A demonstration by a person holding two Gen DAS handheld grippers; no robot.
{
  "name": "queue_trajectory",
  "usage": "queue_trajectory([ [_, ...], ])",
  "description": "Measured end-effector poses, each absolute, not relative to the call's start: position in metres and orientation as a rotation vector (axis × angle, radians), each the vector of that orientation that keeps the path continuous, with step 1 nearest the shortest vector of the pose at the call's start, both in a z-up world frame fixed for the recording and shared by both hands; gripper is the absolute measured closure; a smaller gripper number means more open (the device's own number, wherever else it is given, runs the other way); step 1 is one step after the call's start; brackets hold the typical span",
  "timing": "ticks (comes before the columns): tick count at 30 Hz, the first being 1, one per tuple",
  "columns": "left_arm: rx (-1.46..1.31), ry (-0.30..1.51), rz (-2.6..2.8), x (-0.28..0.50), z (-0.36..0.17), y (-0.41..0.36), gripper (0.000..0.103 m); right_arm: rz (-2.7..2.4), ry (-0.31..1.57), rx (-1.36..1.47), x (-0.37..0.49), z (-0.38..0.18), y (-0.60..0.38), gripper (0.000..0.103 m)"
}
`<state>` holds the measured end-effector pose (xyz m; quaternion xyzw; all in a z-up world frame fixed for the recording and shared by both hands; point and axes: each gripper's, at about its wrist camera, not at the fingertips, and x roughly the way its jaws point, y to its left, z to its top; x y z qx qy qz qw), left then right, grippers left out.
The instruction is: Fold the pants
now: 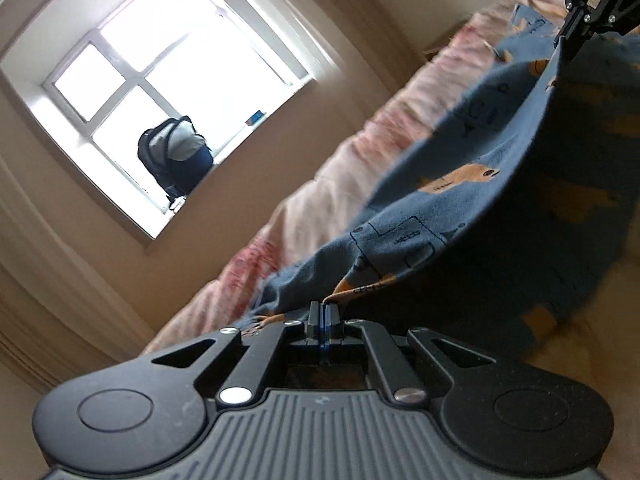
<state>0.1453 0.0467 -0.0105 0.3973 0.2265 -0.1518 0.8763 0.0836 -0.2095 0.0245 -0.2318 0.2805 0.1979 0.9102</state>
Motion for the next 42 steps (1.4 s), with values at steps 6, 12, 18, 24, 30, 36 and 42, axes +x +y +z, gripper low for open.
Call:
queue_trajectory([
  [6, 0.824, 0.544, -0.329, 0.139, -0.032, 0.050, 0.103, 0.438, 0.605, -0.523, 0.070, -0.007, -0.204, 0.103],
  [12, 0.803, 0.568, -0.314, 0.138, -0.038, 0.052, 0.103, 0.450, 0.622, -0.519, 0.075, -0.019, -0.203, 0.103],
  [18, 0.804, 0.561, -0.321, 0.129, -0.029, 0.056, 0.103, 0.460, 0.599, -0.532, 0.071, -0.016, -0.203, 0.103],
  [24, 0.800, 0.573, -0.324, 0.124, -0.027, 0.064, 0.103, 0.512, 0.576, -0.589, 0.052, -0.009, -0.196, 0.103],
  [30, 0.820, 0.594, -0.339, 0.122, -0.033, 0.063, 0.103, 0.563, 0.593, -0.652, 0.040, -0.019, -0.184, 0.103],
  [36, 0.844, 0.613, -0.349, 0.125, -0.036, 0.062, 0.103, 0.581, 0.617, -0.654, 0.039, -0.027, -0.183, 0.103],
  [42, 0.855, 0.625, -0.357, 0.125, -0.037, 0.062, 0.103, 0.598, 0.634, -0.670, 0.037, -0.036, -0.182, 0.103],
])
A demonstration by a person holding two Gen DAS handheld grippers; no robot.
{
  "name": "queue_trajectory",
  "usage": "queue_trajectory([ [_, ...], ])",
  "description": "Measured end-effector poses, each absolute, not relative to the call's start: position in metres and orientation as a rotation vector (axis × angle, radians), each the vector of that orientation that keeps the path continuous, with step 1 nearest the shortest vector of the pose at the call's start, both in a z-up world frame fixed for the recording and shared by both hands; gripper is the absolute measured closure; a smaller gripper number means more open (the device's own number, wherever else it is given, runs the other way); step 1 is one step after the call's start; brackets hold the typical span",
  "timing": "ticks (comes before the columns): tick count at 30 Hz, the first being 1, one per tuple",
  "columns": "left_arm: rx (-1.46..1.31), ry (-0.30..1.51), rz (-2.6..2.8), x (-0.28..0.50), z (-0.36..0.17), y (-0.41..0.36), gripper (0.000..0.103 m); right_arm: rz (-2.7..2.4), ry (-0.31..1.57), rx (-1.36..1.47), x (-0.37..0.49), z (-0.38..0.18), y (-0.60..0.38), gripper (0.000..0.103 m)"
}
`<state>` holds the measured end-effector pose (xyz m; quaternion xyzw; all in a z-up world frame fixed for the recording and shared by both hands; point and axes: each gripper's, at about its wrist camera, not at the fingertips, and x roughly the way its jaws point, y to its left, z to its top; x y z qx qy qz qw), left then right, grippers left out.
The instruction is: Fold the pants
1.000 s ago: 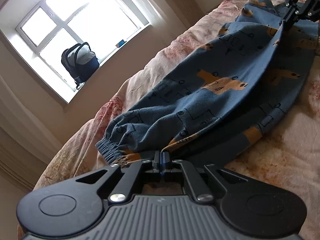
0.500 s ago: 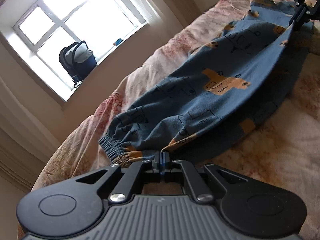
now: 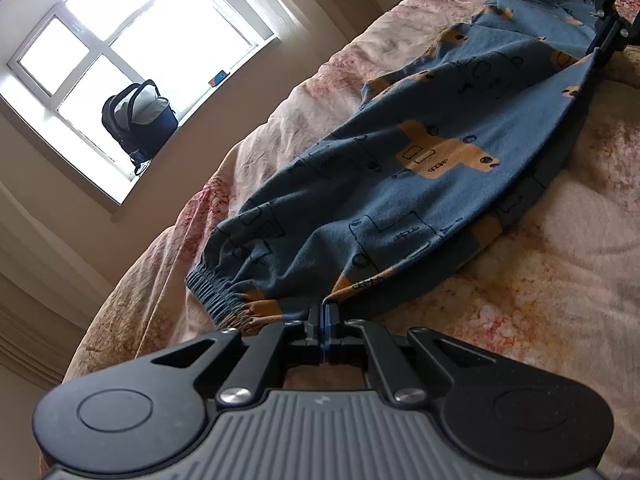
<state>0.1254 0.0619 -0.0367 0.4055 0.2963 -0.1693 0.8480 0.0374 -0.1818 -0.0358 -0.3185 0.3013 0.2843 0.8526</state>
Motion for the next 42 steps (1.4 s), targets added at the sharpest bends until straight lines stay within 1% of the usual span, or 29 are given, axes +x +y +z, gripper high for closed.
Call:
queue_trajectory([
  [4, 0.858, 0.644, -0.361, 0.126, -0.039, 0.061, 0.103, 0.597, 0.652, -0.666, 0.041, -0.042, -0.184, 0.103],
  [7, 0.848, 0.693, -0.362, 0.129, -0.042, 0.061, 0.103, 0.595, 0.659, -0.664, 0.043, -0.047, -0.184, 0.103],
  [8, 0.824, 0.744, -0.364, 0.133, -0.043, 0.060, 0.097, 0.591, 0.663, -0.661, 0.043, -0.048, -0.184, 0.102],
  [9, 0.786, 0.789, -0.360, 0.136, -0.041, 0.059, 0.097, 0.582, 0.664, -0.650, 0.044, -0.050, -0.184, 0.101],
  [10, 0.731, 0.814, -0.347, 0.137, -0.036, 0.058, 0.085, 0.568, 0.662, -0.634, 0.045, -0.050, -0.185, 0.100],
  [11, 0.675, 0.824, -0.334, 0.136, -0.030, 0.055, 0.059, 0.549, 0.657, -0.612, 0.045, -0.050, -0.187, 0.092],
  [12, 0.629, 0.819, -0.328, 0.135, -0.023, 0.051, 0.043, 0.530, 0.651, -0.582, 0.045, -0.048, -0.190, 0.078],
  [13, 0.575, 0.795, -0.327, 0.131, -0.015, 0.045, 0.017, 0.509, 0.643, -0.549, 0.045, -0.046, -0.194, 0.070],
  [14, 0.538, 0.764, -0.329, 0.126, -0.008, 0.039, 0.006, 0.479, 0.631, -0.513, 0.045, -0.044, -0.200, 0.051],
  [15, 0.503, 0.731, -0.337, 0.122, -0.003, 0.030, 0.004, 0.448, 0.615, -0.471, 0.044, -0.042, -0.206, 0.038],
  [16, 0.464, 0.706, -0.355, 0.118, 0.002, 0.018, 0.001, 0.413, 0.603, -0.427, 0.043, -0.040, -0.214, 0.034],
  [18, 0.416, 0.692, -0.414, 0.116, 0.004, -0.005, 0.000, 0.325, 0.592, -0.324, 0.040, -0.036, -0.232, 0.017],
  [19, 0.405, 0.689, -0.455, 0.116, 0.004, -0.020, 0.000, 0.275, 0.583, -0.272, 0.038, -0.035, -0.242, 0.015],
  [20, 0.407, 0.684, -0.496, 0.116, 0.002, -0.038, 0.000, 0.218, 0.574, -0.213, 0.034, -0.033, -0.254, 0.010],
  [21, 0.416, 0.674, -0.531, 0.117, 0.001, -0.054, 0.000, 0.155, 0.568, -0.147, 0.031, -0.031, -0.267, 0.002],
  [22, 0.428, 0.653, -0.572, 0.117, -0.001, -0.073, 0.000, 0.098, 0.565, -0.080, 0.026, -0.031, -0.280, 0.000],
  [24, 0.469, 0.612, -0.628, 0.116, -0.005, -0.105, 0.000, 0.018, 0.566, 0.050, 0.018, -0.032, -0.310, 0.001],
  [28, 0.560, 0.565, -0.734, 0.114, -0.015, -0.166, 0.000, -0.073, 0.599, 0.217, 0.008, -0.040, -0.363, 0.001],
  [33, 0.722, 0.478, -0.837, 0.103, -0.032, -0.214, 0.000, -0.072, 0.585, 0.343, 0.007, -0.045, -0.406, 0.001],
  [35, 0.794, 0.476, -0.859, 0.101, -0.040, -0.226, 0.002, -0.050, 0.580, 0.414, 0.013, -0.048, -0.421, 0.001],
  [36, 0.817, 0.481, -0.863, 0.101, -0.043, -0.229, 0.004, -0.037, 0.579, 0.450, 0.017, -0.049, -0.429, 0.001],
  [37, 0.839, 0.485, -0.874, 0.100, -0.045, -0.231, 0.010, -0.025, 0.574, 0.482, 0.021, -0.050, -0.436, 0.001],
  [38, 0.853, 0.487, -0.890, 0.099, -0.046, -0.232, 0.013, -0.017, 0.566, 0.506, 0.025, -0.050, -0.441, 0.001],
  [39, 0.865, 0.488, -0.906, 0.098, -0.046, -0.233, 0.014, -0.011, 0.555, 0.524, 0.028, -0.050, -0.444, 0.001],
  [40, 0.879, 0.490, -0.929, 0.097, -0.047, -0.234, 0.020, -0.009, 0.545, 0.544, 0.032, -0.050, -0.449, 0.002],
  [41, 0.894, 0.492, -0.942, 0.095, -0.048, -0.234, 0.029, -0.008, 0.535, 0.562, 0.036, -0.050, -0.455, 0.007],
  [42, 0.911, 0.500, -0.954, 0.094, -0.049, -0.235, 0.034, -0.014, 0.526, 0.581, 0.040, -0.050, -0.460, 0.012],
])
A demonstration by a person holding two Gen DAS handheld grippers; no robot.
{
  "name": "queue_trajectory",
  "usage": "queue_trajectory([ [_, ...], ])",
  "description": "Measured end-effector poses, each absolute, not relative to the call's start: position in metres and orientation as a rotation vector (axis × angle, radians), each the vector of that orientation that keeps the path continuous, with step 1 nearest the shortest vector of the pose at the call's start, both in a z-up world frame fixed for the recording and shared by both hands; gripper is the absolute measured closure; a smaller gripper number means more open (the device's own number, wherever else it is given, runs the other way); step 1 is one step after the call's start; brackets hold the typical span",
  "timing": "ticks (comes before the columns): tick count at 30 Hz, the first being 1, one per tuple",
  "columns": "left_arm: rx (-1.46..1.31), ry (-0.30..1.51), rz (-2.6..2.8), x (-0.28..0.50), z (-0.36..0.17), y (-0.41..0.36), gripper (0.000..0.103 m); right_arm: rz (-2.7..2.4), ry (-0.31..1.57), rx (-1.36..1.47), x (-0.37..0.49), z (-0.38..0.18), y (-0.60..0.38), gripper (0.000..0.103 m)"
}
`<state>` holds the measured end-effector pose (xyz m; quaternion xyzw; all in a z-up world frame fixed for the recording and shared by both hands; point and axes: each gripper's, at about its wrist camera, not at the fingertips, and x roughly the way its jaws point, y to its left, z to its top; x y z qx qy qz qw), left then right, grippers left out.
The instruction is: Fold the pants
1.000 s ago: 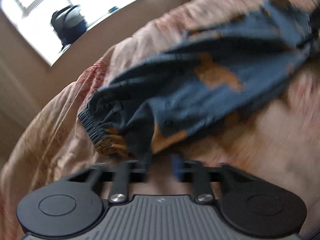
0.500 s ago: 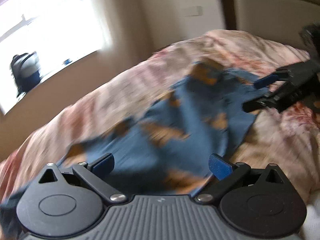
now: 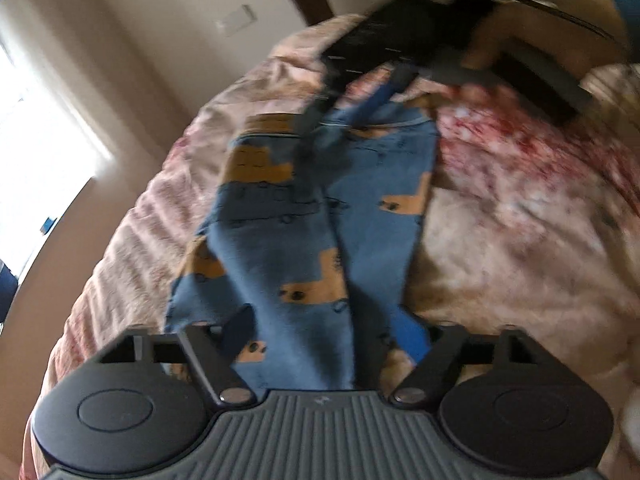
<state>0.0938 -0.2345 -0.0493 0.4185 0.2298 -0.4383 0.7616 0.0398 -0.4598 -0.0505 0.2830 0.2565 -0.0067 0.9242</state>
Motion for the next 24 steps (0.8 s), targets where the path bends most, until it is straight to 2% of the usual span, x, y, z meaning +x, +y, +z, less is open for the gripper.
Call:
queue_trajectory([
  [1, 0.919, 0.512, -0.960, 0.095, -0.049, -0.234, 0.044, -0.021, 0.521, 0.598, 0.043, -0.051, -0.465, 0.015],
  [2, 0.924, 0.525, -0.963, 0.096, -0.049, -0.233, 0.052, -0.031, 0.519, 0.617, 0.047, -0.053, -0.469, 0.022],
  [3, 0.924, 0.535, -0.963, 0.097, -0.049, -0.233, 0.055, -0.042, 0.519, 0.637, 0.050, -0.054, -0.474, 0.029],
  [6, 0.922, 0.550, -0.945, 0.097, -0.046, -0.233, 0.071, -0.059, 0.517, 0.697, 0.055, -0.057, -0.485, 0.039],
  [8, 0.910, 0.568, -0.930, 0.100, -0.045, -0.235, 0.090, -0.066, 0.510, 0.722, 0.058, -0.057, -0.489, 0.043],
  [10, 0.880, 0.588, -0.916, 0.104, -0.042, -0.234, 0.096, -0.056, 0.506, 0.730, 0.062, -0.056, -0.492, 0.047],
  [11, 0.863, 0.595, -0.905, 0.106, -0.042, -0.233, 0.100, -0.053, 0.509, 0.730, 0.065, -0.055, -0.492, 0.055],
  [12, 0.845, 0.604, -0.894, 0.108, -0.041, -0.233, 0.100, -0.048, 0.513, 0.733, 0.068, -0.054, -0.492, 0.068],
  [13, 0.815, 0.618, -0.887, 0.111, -0.039, -0.231, 0.101, -0.050, 0.514, 0.731, 0.069, -0.053, -0.491, 0.076],
  [14, 0.783, 0.633, -0.886, 0.113, -0.037, -0.229, 0.101, -0.068, 0.507, 0.719, 0.069, -0.050, -0.491, 0.092],
  [15, 0.755, 0.648, -0.885, 0.115, -0.034, -0.226, 0.101, -0.093, 0.496, 0.707, 0.066, -0.046, -0.490, 0.096],
  [21, 0.674, 0.605, -0.938, 0.112, -0.009, -0.209, 0.102, -0.162, 0.368, 0.623, 0.007, -0.012, -0.478, 0.097],
  [24, 0.699, 0.607, -0.999, 0.106, -0.011, -0.209, 0.102, -0.206, 0.368, 0.590, -0.029, -0.009, -0.470, 0.097],
])
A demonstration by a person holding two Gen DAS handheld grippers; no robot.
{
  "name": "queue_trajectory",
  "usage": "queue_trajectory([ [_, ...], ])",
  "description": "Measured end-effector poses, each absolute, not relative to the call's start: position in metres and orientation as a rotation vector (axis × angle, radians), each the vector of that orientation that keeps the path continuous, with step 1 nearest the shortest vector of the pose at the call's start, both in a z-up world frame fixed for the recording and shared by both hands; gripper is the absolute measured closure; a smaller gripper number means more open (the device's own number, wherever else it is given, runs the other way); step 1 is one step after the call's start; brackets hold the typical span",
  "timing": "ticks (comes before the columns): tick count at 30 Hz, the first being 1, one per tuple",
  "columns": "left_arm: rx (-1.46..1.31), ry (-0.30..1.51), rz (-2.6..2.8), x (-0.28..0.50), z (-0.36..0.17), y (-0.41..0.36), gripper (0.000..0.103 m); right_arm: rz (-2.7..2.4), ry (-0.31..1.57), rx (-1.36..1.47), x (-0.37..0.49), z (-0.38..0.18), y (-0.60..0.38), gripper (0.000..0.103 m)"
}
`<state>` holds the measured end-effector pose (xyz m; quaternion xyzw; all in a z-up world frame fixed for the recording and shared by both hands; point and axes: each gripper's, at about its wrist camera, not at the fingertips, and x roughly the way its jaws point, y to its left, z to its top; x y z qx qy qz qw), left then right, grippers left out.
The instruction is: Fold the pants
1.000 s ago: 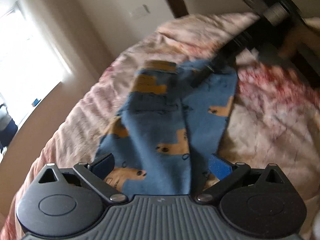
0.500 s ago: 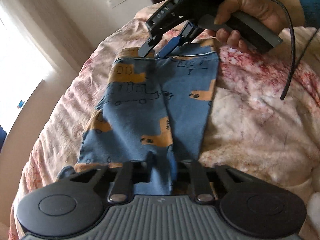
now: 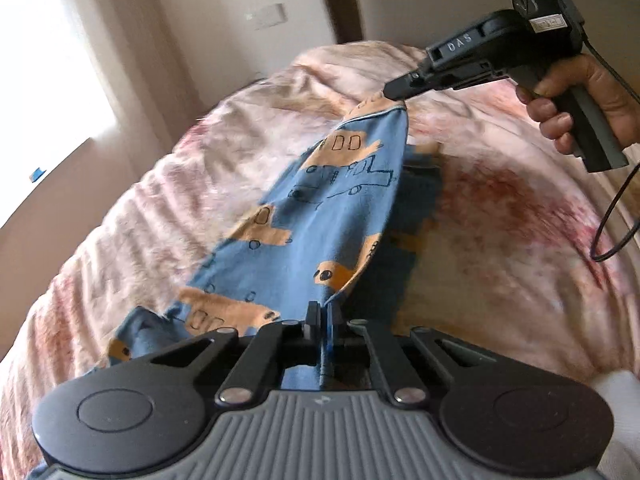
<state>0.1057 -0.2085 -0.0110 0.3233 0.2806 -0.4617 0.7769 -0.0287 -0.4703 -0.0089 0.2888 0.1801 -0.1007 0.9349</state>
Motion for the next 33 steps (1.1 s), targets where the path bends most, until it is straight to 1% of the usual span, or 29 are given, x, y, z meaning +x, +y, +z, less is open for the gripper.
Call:
queue_trajectory([
  [3, 0.703, 0.655, -1.049, 0.108, -0.025, -0.213, 0.098, -0.246, 0.446, 0.594, -0.043, -0.028, -0.467, 0.097],
  [4, 0.679, 0.677, -1.072, 0.112, -0.026, -0.213, 0.089, -0.263, 0.470, 0.594, -0.044, -0.037, -0.467, 0.097],
  [5, 0.645, 0.685, -1.086, 0.118, -0.024, -0.212, 0.064, -0.283, 0.490, 0.603, -0.045, -0.046, -0.467, 0.097],
  [6, 0.598, 0.686, -1.096, 0.125, -0.019, -0.211, 0.049, -0.290, 0.495, 0.618, -0.046, -0.052, -0.468, 0.097],
  [7, 0.526, 0.671, -1.103, 0.135, -0.012, -0.211, 0.025, -0.292, 0.493, 0.632, -0.047, -0.057, -0.468, 0.097],
  [8, 0.467, 0.652, -1.104, 0.145, -0.005, -0.211, 0.016, -0.293, 0.486, 0.639, -0.048, -0.060, -0.468, 0.095],
  [9, 0.419, 0.637, -1.101, 0.156, 0.002, -0.214, 0.015, -0.289, 0.481, 0.638, -0.049, -0.062, -0.467, 0.091],
  [12, 0.361, 0.621, -1.081, 0.196, 0.013, -0.248, 0.016, -0.280, 0.478, 0.594, -0.048, -0.061, -0.463, 0.089],
  [15, 0.359, 0.641, -1.105, 0.227, 0.012, -0.292, 0.020, -0.267, 0.485, 0.563, -0.046, -0.062, -0.461, 0.088],
  [22, 0.400, 0.745, -1.123, 0.247, -0.012, -0.365, 0.022, -0.239, 0.489, 0.540, -0.042, -0.066, -0.463, 0.086],
  [24, 0.426, 0.764, -1.163, 0.245, -0.019, -0.375, 0.028, -0.227, 0.491, 0.524, -0.041, -0.065, -0.463, 0.085],
  [25, 0.451, 0.767, -1.184, 0.241, -0.022, -0.380, 0.034, -0.223, 0.493, 0.520, -0.041, -0.066, -0.463, 0.085],
  [26, 0.479, 0.768, -1.198, 0.238, -0.024, -0.384, 0.044, -0.219, 0.494, 0.520, -0.041, -0.067, -0.463, 0.084],
  [27, 0.510, 0.767, -1.208, 0.235, -0.027, -0.389, 0.051, -0.215, 0.493, 0.524, -0.041, -0.068, -0.463, 0.083],
  [29, 0.547, 0.751, -1.203, 0.230, -0.030, -0.393, 0.070, -0.211, 0.492, 0.529, -0.041, -0.069, -0.464, 0.082],
  [31, 0.575, 0.739, -1.194, 0.226, -0.030, -0.395, 0.080, -0.211, 0.490, 0.529, -0.042, -0.069, -0.464, 0.082],
  [33, 0.577, 0.753, -1.188, 0.227, -0.029, -0.397, 0.083, -0.212, 0.490, 0.522, -0.042, -0.069, -0.463, 0.083],
])
